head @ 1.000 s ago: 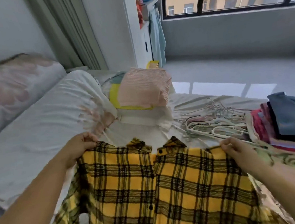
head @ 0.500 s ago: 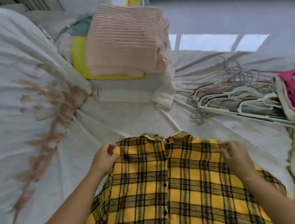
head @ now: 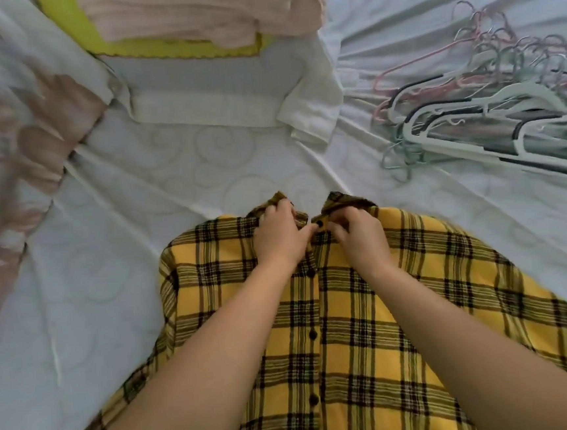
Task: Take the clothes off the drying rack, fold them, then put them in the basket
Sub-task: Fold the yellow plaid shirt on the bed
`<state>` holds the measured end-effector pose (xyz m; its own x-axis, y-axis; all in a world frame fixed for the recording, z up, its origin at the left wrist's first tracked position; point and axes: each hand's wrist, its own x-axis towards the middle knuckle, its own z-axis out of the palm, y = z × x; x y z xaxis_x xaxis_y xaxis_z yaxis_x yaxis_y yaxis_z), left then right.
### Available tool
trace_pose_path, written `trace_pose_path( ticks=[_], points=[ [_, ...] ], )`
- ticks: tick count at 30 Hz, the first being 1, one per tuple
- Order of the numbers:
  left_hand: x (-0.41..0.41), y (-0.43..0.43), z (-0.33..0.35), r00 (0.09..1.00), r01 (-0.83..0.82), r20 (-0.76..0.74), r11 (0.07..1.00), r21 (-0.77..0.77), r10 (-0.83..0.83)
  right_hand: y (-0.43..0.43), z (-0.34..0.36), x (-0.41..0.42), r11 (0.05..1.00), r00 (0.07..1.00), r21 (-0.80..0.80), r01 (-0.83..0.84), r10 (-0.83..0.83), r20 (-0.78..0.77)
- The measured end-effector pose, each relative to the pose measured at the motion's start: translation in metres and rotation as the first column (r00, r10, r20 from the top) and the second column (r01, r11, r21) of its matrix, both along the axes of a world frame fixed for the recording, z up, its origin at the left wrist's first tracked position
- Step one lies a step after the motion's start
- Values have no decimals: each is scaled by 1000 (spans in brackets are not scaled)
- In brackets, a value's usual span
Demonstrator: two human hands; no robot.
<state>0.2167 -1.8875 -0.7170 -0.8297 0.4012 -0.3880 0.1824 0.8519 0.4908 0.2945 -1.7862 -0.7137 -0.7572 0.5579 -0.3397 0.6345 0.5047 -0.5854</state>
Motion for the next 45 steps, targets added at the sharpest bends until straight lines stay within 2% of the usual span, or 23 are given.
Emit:
trace_pose_path(
  ticks=[3,8,12,15,18,20,23,27,32,40,45],
  points=[
    [-2,6,-10,999,13,-34,995,-102,-16,-2,-17,-3,999,997,46,-13,9,81],
    [-5,5,-14,998,63,-15,988,-138,-65,-3,-20,-6,997,995,52,56,-60,77],
    [-8,12,-12,998,55,23,980,-192,-52,-2,-19,-11,999,993,26,48,-50,105],
    [-4,10,-14,986,-140,90,990,-28,142,-1,-21,-18,995,981,-24,92,-87,171],
    [-3,-1,-16,939,-315,199,934,167,281,1,-24,-25,972,965,-143,184,-151,212],
    [-2,-8,-17,909,-383,270,891,245,317,2,-25,-28,958,961,-192,211,-167,221],
    [-2,-8,-15,861,-457,373,849,266,346,0,-23,-27,953,965,-218,209,-165,201],
    [3,0,-15,786,-556,496,772,309,368,-8,-24,-15,961,983,-210,178,-164,83],
    [9,3,-17,782,-559,509,767,315,361,-11,-30,-8,950,977,-235,204,-214,-14],
    [7,3,-12,751,-561,578,770,305,318,-6,-33,-6,940,976,-279,198,-215,-32],
    [3,4,-9,708,-584,639,760,287,302,-8,-34,-7,951,975,-233,206,-219,-32]
  ],
)
